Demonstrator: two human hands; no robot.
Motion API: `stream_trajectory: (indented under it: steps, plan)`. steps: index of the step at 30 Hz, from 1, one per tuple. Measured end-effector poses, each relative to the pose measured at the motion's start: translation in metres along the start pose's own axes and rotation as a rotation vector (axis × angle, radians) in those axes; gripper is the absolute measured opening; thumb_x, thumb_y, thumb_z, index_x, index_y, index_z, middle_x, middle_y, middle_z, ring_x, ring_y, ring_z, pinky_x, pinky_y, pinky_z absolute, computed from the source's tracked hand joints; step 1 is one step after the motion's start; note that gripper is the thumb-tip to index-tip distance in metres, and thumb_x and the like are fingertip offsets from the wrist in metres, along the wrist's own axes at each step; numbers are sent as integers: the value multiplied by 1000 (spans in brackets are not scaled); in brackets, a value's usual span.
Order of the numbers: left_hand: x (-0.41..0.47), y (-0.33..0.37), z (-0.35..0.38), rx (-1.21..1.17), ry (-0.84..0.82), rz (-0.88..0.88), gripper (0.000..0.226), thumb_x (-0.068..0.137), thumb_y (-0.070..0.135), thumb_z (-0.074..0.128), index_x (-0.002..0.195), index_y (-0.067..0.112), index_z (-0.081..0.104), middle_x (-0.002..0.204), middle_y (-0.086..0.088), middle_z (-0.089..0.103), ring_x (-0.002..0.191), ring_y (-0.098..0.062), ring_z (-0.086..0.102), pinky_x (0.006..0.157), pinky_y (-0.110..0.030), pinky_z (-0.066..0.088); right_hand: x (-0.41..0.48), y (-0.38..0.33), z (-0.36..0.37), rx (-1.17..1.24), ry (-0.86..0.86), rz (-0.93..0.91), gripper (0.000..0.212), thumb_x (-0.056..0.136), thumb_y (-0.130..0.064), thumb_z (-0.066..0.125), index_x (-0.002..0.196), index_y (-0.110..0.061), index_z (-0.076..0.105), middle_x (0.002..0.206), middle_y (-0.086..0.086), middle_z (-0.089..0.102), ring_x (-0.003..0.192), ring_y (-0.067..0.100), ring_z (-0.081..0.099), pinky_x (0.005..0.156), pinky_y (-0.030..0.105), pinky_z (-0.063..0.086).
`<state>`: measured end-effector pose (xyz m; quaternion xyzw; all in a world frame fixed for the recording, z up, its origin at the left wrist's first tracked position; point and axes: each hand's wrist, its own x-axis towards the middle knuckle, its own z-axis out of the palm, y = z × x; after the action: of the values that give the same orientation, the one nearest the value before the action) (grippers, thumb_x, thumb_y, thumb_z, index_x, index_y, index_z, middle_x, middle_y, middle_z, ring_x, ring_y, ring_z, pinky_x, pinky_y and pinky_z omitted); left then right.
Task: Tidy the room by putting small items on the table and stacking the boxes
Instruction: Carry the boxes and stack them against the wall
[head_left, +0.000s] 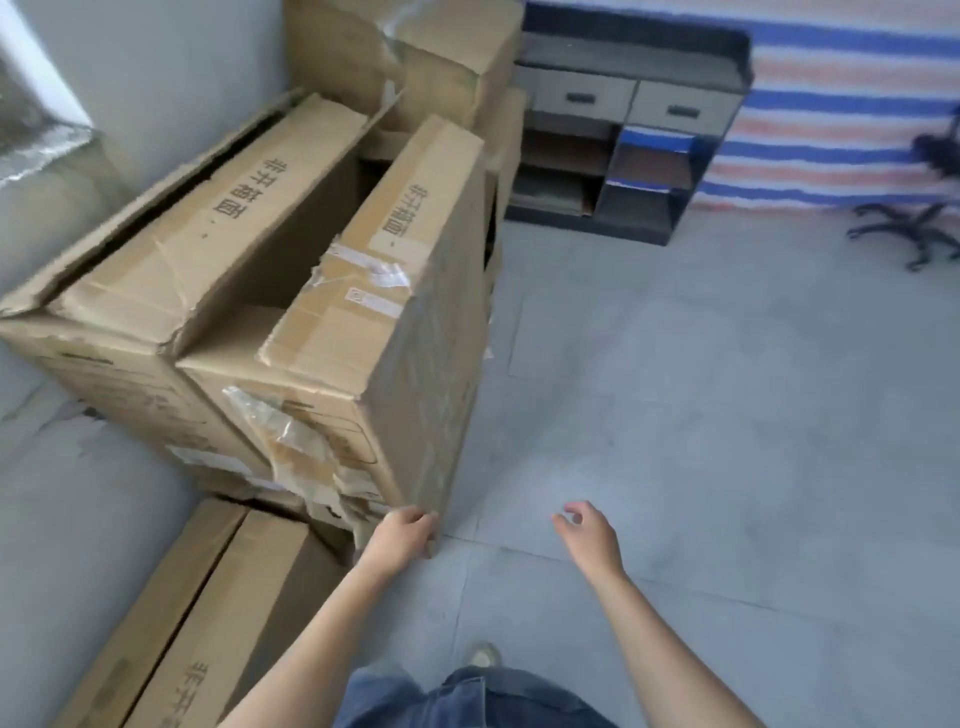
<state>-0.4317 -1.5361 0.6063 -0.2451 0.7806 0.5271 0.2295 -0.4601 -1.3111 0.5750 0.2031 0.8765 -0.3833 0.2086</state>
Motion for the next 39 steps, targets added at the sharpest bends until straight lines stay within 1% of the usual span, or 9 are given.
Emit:
stream_trajectory:
  steps: [1, 4, 7, 9, 13, 20, 27, 30, 39]
  plan:
    - [2, 15, 22, 61, -82, 31, 26, 75, 34, 49, 60, 13, 51, 64, -5, 54, 60, -20, 50, 62, -27, 40, -2, 17, -12, 32, 36, 39, 37, 92, -22, 54, 125, -5, 54, 130, 13, 53, 123, 24, 49, 93, 25, 36]
    - [6, 43, 84, 228, -305, 106, 28, 93, 19, 51, 64, 16, 53, 68, 0, 53, 61, -13, 50, 63, -23, 42, -16, 64, -41, 145, 124, 167, 38, 92, -22, 53, 127, -8, 51, 132, 13, 51, 123, 24, 48, 93, 24, 36]
    - [8, 63, 135, 397, -459, 153, 26, 95, 14, 48, 71, 17, 54, 73, 1, 56, 63, -10, 52, 63, -21, 41, -36, 106, -64, 243, 242, 284, 40, 92, -23, 54, 129, -8, 50, 132, 15, 50, 123, 25, 48, 95, 24, 36]
    - [9, 79, 163, 453, -519, 176, 24, 95, 14, 48, 73, 15, 55, 75, 0, 57, 62, -11, 52, 55, -17, 38, -51, 130, -78, 325, 326, 353, 42, 93, -24, 53, 131, -8, 48, 133, 14, 48, 123, 25, 48, 96, 25, 36]
    - [11, 115, 212, 411, -582, 168, 26, 96, 9, 48, 70, 7, 53, 71, -8, 54, 60, -18, 47, 43, -13, 37, -72, 164, -98, 455, 475, 459, 44, 94, -25, 53, 133, -9, 44, 134, 13, 48, 123, 23, 47, 97, 26, 37]
    - [35, 189, 313, 476, -721, 228, 20, 96, 15, 49, 80, 7, 59, 81, -9, 60, 67, -20, 53, 61, -27, 35, -57, 207, -159, 619, 720, 623, 43, 95, -26, 50, 135, -11, 43, 135, 12, 47, 124, 23, 46, 97, 27, 37]
    - [66, 293, 423, 385, -775, 283, 18, 95, 15, 51, 80, 9, 60, 81, -9, 63, 71, -21, 56, 63, -27, 38, 3, 229, -274, 581, 827, 680, 36, 95, -29, 50, 126, -10, 53, 130, 10, 51, 122, 20, 47, 88, 22, 34]
    - [77, 319, 469, 378, -793, 292, 16, 95, 14, 50, 86, 7, 61, 82, -8, 63, 73, -21, 57, 65, -27, 39, 25, 239, -312, 572, 845, 697, 37, 95, -29, 50, 125, -9, 54, 129, 8, 53, 121, 20, 48, 86, 23, 34]
    - [57, 311, 573, 720, -967, 240, 17, 95, 14, 49, 87, 5, 61, 85, -13, 62, 70, -21, 55, 62, -26, 38, 26, 294, -308, 705, 789, 915, 36, 95, -31, 48, 126, -13, 54, 129, 6, 53, 115, 18, 51, 79, 21, 36]
